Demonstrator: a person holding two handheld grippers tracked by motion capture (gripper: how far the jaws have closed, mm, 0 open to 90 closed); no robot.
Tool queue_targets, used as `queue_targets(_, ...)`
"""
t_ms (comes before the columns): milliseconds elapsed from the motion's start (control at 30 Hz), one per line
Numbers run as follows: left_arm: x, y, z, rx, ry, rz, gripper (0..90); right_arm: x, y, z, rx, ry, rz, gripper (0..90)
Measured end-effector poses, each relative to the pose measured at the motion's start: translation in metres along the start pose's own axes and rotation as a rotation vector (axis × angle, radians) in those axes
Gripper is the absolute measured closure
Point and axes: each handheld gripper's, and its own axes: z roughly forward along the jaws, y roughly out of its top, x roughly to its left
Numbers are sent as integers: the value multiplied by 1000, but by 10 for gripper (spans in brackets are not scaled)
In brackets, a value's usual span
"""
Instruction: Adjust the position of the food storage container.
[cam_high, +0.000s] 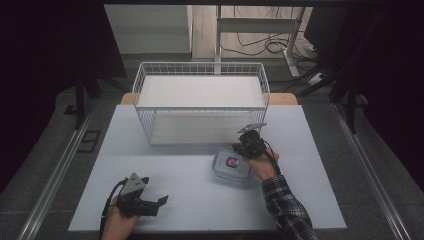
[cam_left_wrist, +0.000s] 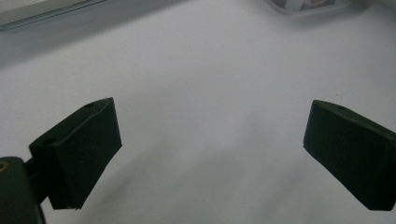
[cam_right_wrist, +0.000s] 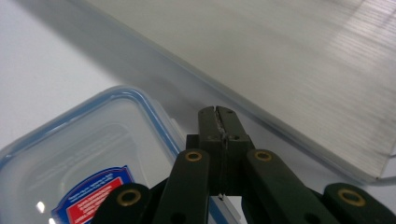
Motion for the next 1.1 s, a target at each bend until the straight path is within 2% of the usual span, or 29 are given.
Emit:
queue_targets(67, 0, 0, 0, 0, 1, 0, 36, 0, -1, 0, 1, 4, -2, 894)
queue_targets(167, 0, 0, 0, 2, 0, 0, 37, 5, -3, -1, 3, 40, 15, 893)
queue_targets(467, -1, 0, 0, 1, 0, 1, 37, 41, -18, -8, 26, 108, -13, 893)
queue_targets(567, -1, 0, 0, 4, -2, 0, 38, 48, -22, -11, 25, 111, -19, 892)
queue_targets(600, -1, 0, 0, 5, -2, -1, 38, 51, -24, -14, 19, 99, -24, 891)
queue_targets(667, -1, 0, -1, 5, 0, -1, 38, 50, -28, -26, -8, 61, -23, 891)
queue_targets(700, -1, 0, -1, 1, 2, -2, 39, 44, -35, -40, -40, 19, -22, 892)
queue_targets(733, -1, 0, -2, 0, 1, -5, 39, 44, -35, -40, -40, 19, -22, 892)
queue_targets(767, -1, 0, -2, -1, 1, -8, 41, 41, -41, -48, -49, 4, -7, 892)
queue_targets(800, 0, 0, -2, 0, 2, -10, 42, 36, -55, -62, -53, -13, 23, 892)
queue_targets(833, 0, 0, -2, 0, 3, -13, 42, 36, -55, -62, -53, -13, 23, 892)
queue_targets(867, -1, -1, -2, 2, 4, -12, 42, 33, -72, -71, -40, -26, 40, 892)
queue_targets(900, -1, -1, -2, 5, 4, -12, 42, 33, -72, -71, -40, -26, 40, 892)
queue_targets(933, -1, 0, -1, 7, 4, -7, 43, 32, -87, -75, -18, -23, 69, 892)
queue_targets(967, -1, 0, -1, 7, 4, -7, 42, 32, -87, -75, -18, -23, 69, 892)
queue_targets(1000, -1, 0, -1, 8, 6, -4, 43, 32, -99, -77, -4, -8, 94, 892)
queue_targets(1100, -2, 0, -2, 10, 6, -3, 43, 34, -104, -77, 5, 16, 109, 892)
